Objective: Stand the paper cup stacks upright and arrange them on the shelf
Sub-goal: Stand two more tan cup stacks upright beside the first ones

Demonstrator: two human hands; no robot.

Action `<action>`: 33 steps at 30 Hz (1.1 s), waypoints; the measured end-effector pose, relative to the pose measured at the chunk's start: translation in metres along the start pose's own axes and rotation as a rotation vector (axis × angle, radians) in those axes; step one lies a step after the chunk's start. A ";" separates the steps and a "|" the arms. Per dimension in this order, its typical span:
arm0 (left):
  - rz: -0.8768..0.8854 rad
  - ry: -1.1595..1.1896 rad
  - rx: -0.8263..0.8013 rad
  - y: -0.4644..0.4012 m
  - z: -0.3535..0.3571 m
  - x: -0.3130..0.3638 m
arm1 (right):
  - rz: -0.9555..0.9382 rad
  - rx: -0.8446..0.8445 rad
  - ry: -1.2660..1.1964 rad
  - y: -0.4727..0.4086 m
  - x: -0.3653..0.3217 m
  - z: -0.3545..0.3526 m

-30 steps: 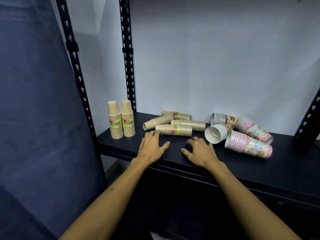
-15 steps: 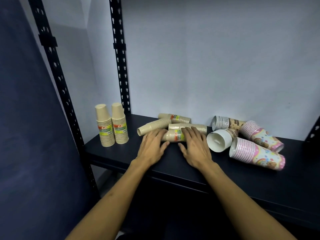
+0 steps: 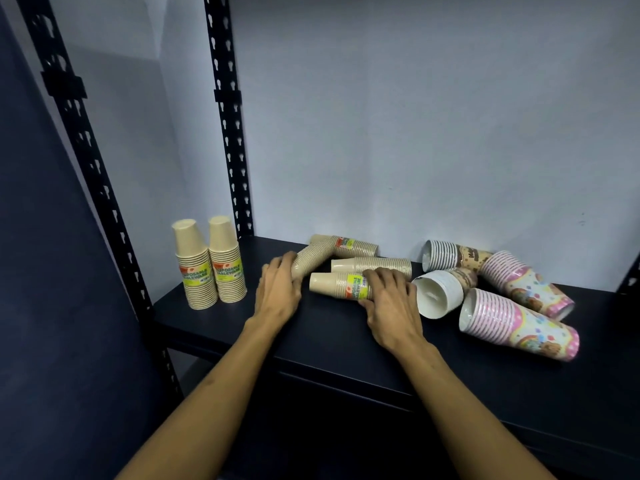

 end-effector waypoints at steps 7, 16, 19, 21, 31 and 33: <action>0.002 0.231 -0.025 0.014 -0.009 -0.012 | 0.009 -0.019 -0.026 0.001 0.002 0.000; -0.044 0.610 0.159 0.036 -0.067 -0.014 | -0.086 0.082 -0.261 0.003 -0.005 -0.005; 0.016 0.673 0.173 0.032 -0.094 0.003 | -0.062 0.131 -0.458 0.003 -0.003 -0.008; 0.052 0.625 0.125 0.026 -0.103 0.018 | -0.020 0.162 -0.529 0.004 0.001 -0.010; 0.101 0.679 0.038 0.022 -0.081 0.029 | 0.146 0.085 -0.905 0.004 0.007 -0.002; 0.061 0.730 0.027 0.024 -0.077 0.022 | 0.144 0.074 -0.933 0.003 0.008 0.000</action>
Point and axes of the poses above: each hand's wrist, its own y-axis away from the middle knuckle, its own z-axis out of the palm, x = y × z, the point moved 7 cm from there along -y, towards the middle knuckle, and after that the axes turned 11 degrees about -z, right-handed, at the moved point
